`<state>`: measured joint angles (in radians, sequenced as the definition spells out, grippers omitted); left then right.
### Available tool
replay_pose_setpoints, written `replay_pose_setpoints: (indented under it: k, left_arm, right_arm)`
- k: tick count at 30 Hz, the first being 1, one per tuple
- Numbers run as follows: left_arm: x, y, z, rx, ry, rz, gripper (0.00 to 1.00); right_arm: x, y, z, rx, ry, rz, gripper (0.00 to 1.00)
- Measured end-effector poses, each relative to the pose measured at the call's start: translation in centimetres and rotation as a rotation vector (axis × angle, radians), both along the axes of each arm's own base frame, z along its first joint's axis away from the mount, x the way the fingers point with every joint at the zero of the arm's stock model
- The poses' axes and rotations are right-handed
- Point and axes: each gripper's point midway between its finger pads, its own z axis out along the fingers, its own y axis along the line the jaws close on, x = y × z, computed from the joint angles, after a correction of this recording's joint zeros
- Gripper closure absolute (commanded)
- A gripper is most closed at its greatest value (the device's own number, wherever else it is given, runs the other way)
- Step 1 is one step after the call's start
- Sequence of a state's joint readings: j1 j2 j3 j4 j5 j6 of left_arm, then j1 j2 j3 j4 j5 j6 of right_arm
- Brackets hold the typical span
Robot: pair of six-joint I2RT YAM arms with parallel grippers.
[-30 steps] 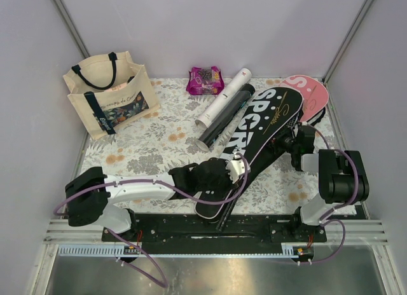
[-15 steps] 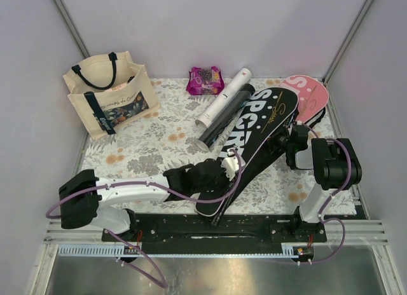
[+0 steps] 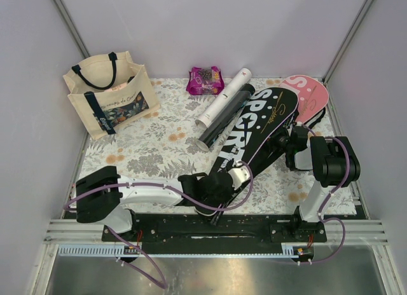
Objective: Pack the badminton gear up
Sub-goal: Place the racket in the racket bag.
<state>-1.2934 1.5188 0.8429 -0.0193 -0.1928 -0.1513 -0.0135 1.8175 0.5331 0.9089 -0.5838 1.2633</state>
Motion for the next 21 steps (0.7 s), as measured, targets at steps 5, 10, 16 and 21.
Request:
replay_pose_setpoints:
  k: [5,10,16,21]
  left_arm:
    - [1.2,0.4,0.3,0.027,-0.042,0.060,1.00]
    - [1.7,1.0,0.3,0.051,-0.064,0.097,1.00]
    - [1.1,1.0,1.3,0.024,-0.050,0.102,1.00]
    - [0.3,1.1,3.1,-0.036,-0.026,0.119,1.00]
  right_arm:
    - [0.1,-0.1,0.0,-0.003,-0.006,-0.008,1.00]
    - [0.1,-0.2,0.3,0.011,-0.021,-0.023,1.00]
    - [0.4,-0.2,0.4,0.036,-0.024,-0.037,1.00]
    - [0.5,-0.1,0.4,0.044,-0.021,-0.036,1.00]
